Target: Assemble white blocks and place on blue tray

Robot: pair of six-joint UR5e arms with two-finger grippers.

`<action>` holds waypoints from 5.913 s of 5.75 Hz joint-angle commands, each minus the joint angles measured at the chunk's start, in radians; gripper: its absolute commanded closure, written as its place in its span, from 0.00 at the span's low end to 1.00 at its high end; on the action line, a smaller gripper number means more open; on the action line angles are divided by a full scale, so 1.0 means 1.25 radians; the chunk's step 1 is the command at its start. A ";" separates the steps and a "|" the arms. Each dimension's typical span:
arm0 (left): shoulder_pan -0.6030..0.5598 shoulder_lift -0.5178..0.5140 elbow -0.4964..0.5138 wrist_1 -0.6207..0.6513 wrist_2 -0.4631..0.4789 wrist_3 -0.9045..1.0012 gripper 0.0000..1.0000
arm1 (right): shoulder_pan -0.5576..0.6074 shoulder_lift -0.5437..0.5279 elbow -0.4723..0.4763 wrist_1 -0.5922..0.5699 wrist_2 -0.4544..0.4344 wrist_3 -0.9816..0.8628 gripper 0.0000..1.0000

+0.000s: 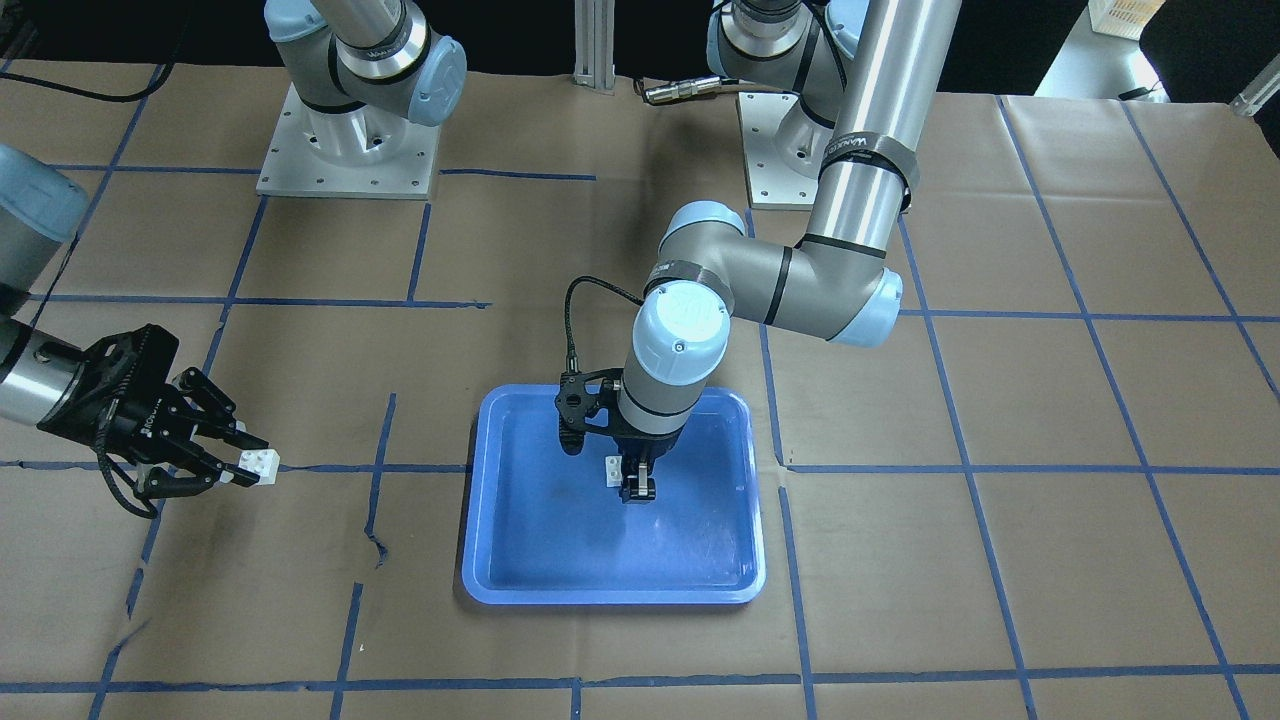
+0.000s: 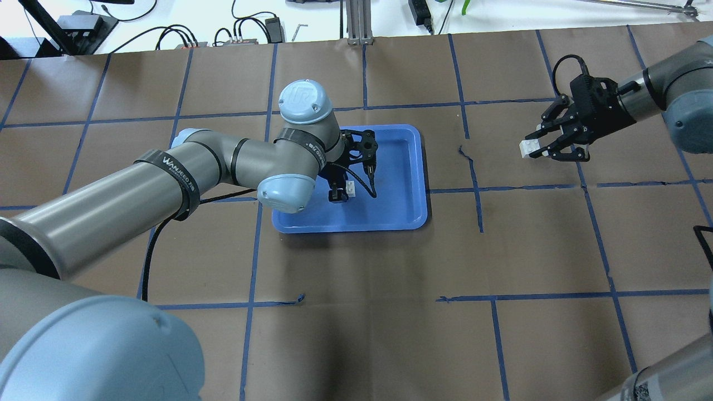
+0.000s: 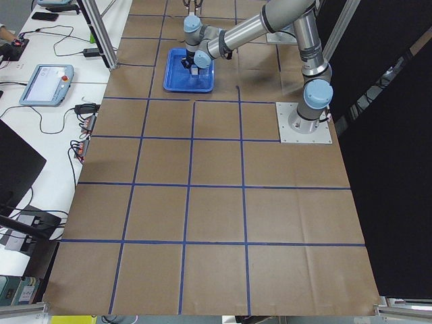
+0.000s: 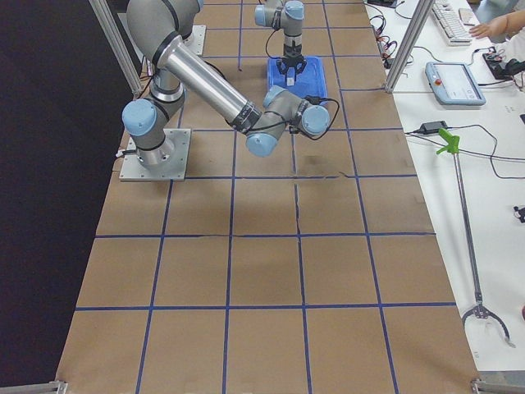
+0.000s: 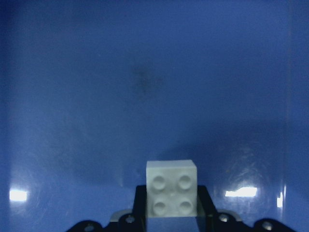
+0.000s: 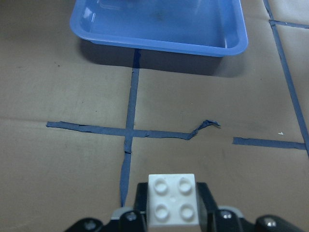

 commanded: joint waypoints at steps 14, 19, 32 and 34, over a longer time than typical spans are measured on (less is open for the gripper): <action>0.203 0.494 0.107 -0.562 0.068 -0.946 0.00 | 0.456 0.157 0.125 -0.690 0.028 0.694 0.83; 0.200 0.490 0.108 -0.563 0.078 -0.985 0.00 | 0.477 0.171 0.122 -0.706 0.027 0.716 0.83; 0.207 0.492 0.117 -0.598 0.079 -0.986 0.00 | 0.477 0.170 0.123 -0.707 0.033 0.732 0.48; 0.207 0.492 0.121 -0.598 0.079 -0.984 0.00 | 0.477 0.170 0.121 -0.704 0.032 0.751 0.18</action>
